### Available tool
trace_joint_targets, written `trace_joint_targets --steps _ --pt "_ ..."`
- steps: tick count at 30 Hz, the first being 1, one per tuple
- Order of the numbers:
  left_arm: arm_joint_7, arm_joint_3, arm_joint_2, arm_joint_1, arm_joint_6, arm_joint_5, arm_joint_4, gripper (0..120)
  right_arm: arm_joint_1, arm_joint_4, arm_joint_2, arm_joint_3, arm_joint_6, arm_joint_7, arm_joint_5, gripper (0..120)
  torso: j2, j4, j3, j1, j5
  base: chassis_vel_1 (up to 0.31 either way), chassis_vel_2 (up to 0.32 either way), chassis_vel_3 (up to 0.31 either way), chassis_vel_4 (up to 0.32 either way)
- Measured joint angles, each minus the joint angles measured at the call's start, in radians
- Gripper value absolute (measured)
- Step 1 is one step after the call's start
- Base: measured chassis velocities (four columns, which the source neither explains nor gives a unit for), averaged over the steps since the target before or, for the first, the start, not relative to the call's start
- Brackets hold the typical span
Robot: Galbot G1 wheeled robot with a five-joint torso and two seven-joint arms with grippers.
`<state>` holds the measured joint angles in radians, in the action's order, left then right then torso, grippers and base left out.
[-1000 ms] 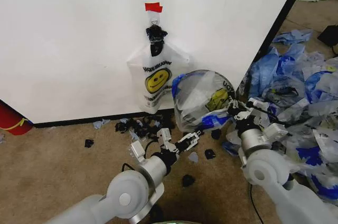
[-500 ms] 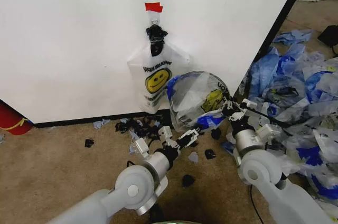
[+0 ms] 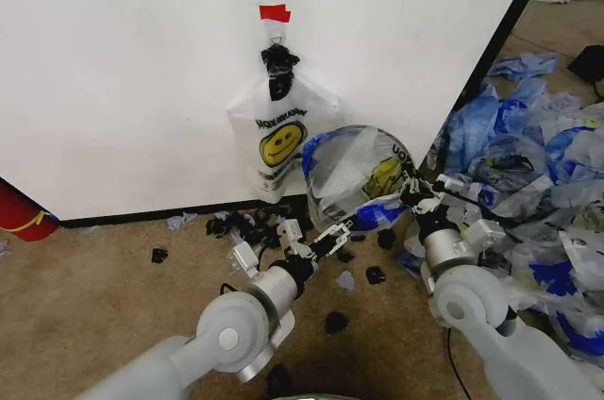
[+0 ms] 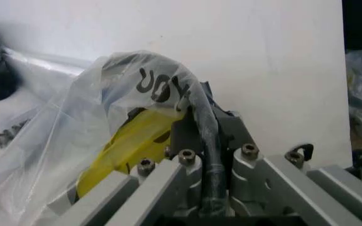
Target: Pick up the garbage bag from the wall and place it over the trash bin.
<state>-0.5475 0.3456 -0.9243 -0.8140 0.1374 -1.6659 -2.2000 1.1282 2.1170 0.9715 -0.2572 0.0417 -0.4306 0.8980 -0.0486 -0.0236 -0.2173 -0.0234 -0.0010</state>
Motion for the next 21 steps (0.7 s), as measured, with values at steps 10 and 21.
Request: trace_joint_targets --steps 10,21 --pt "-0.028 0.026 -0.016 0.018 -0.001 0.004 0.024 100 0.013 0.007 0.001 -0.003 0.0 0.007 -0.015 0 0.0 -0.0001 0.0 0.0 0.0 0.0 0.0 0.0 0.0" --pt "-0.035 0.045 -0.021 0.036 0.0 0.006 0.027 74 0.003 0.005 -0.006 -0.005 0.001 0.009 -0.015 0 0.0 0.0001 0.0 0.0 0.0 0.0 0.0 0.0 0.0"
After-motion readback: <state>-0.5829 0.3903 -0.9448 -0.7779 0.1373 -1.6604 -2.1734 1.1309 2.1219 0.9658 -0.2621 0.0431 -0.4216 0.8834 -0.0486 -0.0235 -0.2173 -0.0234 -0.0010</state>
